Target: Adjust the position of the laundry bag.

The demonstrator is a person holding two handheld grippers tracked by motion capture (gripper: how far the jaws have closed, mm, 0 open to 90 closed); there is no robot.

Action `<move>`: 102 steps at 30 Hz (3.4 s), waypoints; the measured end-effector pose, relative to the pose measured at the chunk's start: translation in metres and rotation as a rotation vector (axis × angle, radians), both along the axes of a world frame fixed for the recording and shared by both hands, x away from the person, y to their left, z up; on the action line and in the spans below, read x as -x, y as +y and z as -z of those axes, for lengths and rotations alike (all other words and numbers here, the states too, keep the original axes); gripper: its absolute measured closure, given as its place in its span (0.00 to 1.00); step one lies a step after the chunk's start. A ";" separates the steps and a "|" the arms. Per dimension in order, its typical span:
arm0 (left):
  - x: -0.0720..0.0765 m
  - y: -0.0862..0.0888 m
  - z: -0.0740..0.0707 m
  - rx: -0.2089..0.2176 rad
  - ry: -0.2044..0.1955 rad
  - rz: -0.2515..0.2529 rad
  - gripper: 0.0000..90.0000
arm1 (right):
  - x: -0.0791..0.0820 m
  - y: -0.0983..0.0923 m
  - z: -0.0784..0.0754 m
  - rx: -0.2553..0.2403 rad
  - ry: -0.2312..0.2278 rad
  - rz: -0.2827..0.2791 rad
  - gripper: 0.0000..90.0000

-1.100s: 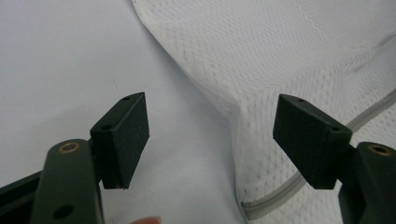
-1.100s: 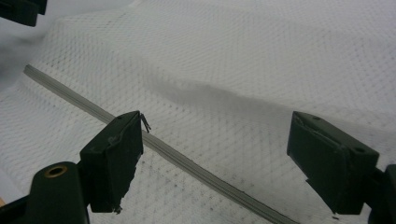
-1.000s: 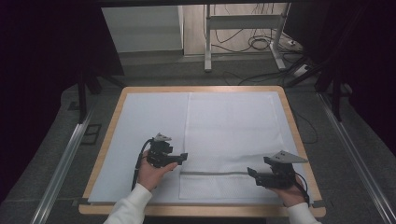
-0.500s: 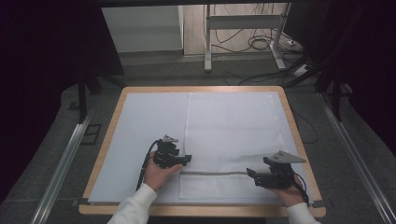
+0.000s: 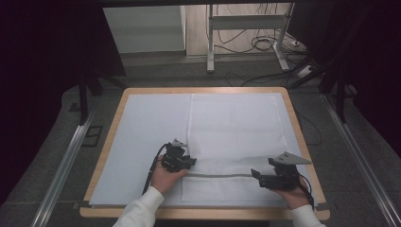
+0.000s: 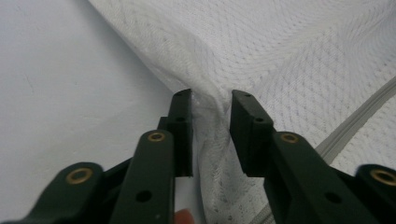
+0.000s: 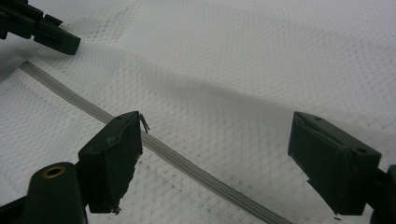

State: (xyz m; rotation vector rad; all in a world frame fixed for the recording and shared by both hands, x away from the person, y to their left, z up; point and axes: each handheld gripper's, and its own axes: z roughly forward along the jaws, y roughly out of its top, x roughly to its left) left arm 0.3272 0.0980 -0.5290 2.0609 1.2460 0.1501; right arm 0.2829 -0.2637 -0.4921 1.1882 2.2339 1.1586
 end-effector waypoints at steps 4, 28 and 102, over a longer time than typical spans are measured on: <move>0.001 0.001 0.000 0.012 -0.016 -0.009 0.90 | -0.003 -0.003 -0.004 0.019 0.004 0.035 0.19; 0.002 0.005 -0.001 0.046 -0.003 0.003 0.97 | -0.054 -0.052 -0.055 -0.052 0.075 0.251 0.31; 0.003 0.017 -0.003 0.064 -0.002 -0.013 0.97 | -0.078 -0.066 0.007 0.095 0.293 0.234 0.94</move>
